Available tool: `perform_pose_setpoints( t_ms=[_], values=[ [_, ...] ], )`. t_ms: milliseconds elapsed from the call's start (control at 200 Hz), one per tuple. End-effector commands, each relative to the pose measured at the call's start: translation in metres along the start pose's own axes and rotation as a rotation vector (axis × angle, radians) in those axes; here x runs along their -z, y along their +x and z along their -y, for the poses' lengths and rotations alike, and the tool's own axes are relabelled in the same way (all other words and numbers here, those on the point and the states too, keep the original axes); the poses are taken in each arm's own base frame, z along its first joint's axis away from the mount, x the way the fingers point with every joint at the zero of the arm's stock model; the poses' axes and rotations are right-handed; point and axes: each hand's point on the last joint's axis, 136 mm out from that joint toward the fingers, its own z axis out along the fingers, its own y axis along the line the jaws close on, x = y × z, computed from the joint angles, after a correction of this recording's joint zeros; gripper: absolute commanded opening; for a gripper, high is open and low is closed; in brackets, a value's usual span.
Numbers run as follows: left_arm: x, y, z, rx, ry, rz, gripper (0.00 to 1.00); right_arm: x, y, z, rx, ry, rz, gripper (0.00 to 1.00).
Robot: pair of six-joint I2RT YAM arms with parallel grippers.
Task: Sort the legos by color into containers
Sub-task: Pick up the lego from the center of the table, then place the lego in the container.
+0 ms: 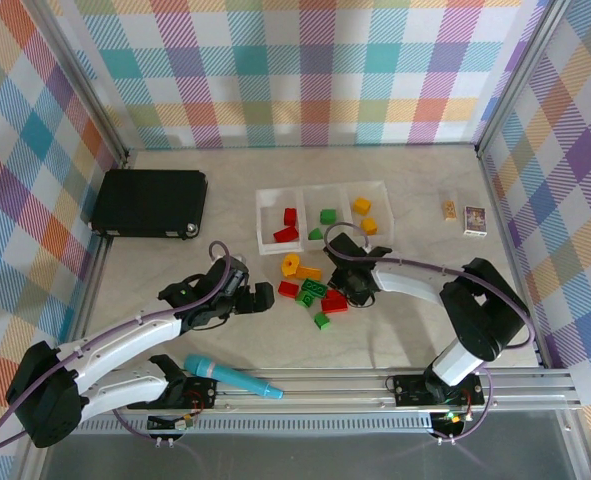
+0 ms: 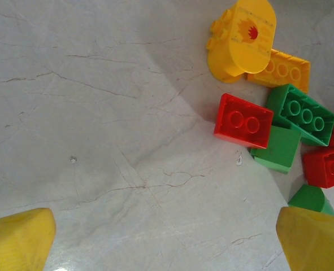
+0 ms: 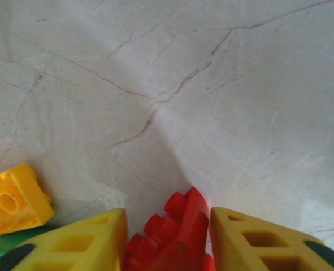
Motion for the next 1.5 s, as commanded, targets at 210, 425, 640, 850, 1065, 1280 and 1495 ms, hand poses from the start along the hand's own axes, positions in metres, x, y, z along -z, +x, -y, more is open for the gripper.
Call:
perform_pose_setpoints(
  t_ms=[210, 425, 640, 850, 1065, 1280, 1495],
  values=[
    [-0.001, 0.007, -0.005, -0.023, -0.013, -0.012, 1.00, -0.001, -0.003, -0.015, 0.017, -0.037, 0.021, 0.28],
    [0.000, 0.009, -0.010, -0.021, -0.025, -0.008, 1.00, 0.023, -0.015, -0.030, 0.090, -0.096, 0.078, 0.23],
    [0.004, 0.007, -0.012, -0.010, -0.024, 0.017, 1.00, 0.079, -0.038, -0.061, 0.198, -0.222, 0.199, 0.22],
    [0.004, 0.005, -0.012, -0.004, -0.027, 0.028, 1.00, 0.132, -0.059, -0.113, 0.347, -0.382, 0.317, 0.21],
    [0.006, 0.003, -0.012, 0.008, -0.023, 0.038, 1.00, 0.147, -0.065, -0.189, 0.584, -0.537, 0.329, 0.22],
    [0.008, 0.004, -0.015, 0.022, -0.017, 0.052, 1.00, 0.144, -0.066, -0.237, 0.824, -0.614, 0.314, 0.21],
    [0.007, 0.006, -0.018, 0.028, -0.033, 0.047, 1.00, 0.112, -0.082, -0.262, 0.893, -0.624, 0.271, 0.21]
  ],
)
